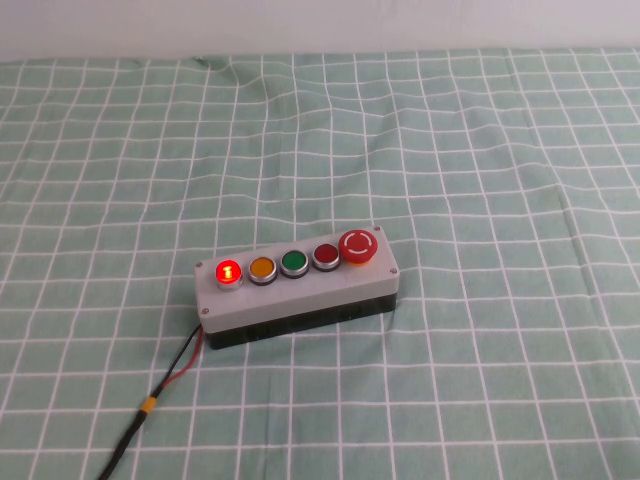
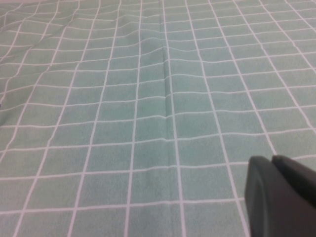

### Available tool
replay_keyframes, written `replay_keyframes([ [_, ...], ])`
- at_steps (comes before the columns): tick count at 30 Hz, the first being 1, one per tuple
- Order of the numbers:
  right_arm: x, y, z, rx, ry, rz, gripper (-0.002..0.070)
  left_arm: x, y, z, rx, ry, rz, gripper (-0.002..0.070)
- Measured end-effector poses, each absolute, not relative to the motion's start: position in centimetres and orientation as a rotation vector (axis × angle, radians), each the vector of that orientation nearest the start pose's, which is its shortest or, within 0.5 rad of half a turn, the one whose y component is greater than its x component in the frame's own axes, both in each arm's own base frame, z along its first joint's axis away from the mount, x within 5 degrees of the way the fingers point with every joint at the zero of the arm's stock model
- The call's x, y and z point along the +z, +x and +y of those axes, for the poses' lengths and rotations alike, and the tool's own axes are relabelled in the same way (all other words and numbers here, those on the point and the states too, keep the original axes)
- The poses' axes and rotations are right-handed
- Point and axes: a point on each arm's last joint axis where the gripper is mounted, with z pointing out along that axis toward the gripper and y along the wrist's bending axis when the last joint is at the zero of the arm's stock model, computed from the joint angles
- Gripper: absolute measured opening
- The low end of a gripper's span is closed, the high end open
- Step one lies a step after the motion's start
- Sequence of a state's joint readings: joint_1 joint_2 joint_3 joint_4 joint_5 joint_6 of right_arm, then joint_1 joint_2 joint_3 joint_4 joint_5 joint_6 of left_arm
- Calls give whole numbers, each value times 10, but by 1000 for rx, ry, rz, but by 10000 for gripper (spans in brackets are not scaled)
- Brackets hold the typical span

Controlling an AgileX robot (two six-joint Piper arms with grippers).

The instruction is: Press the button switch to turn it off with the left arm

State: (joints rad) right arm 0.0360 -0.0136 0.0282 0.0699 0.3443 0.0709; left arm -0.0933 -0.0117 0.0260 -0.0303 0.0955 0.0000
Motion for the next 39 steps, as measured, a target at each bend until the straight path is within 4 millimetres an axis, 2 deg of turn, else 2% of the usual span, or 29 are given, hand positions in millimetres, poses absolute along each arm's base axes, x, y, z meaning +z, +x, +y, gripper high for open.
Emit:
replay_keyframes([
  [8,173,53,4,142,76,1842,-17,245,44,-3,-102,22,1040,-2],
  [11,173,53,4,142,76,1842,-17,254,37,-2,-103,15,910,-2],
  [32,173,53,4,142,76,1842,-17,259,33,-1,-103,12,841,-2],
  [37,173,53,4,142,76,1842,-17,264,30,-1,-103,9,782,-2],
  [39,173,53,4,142,76,1842,-17,273,27,-1,-103,8,759,-2],
])
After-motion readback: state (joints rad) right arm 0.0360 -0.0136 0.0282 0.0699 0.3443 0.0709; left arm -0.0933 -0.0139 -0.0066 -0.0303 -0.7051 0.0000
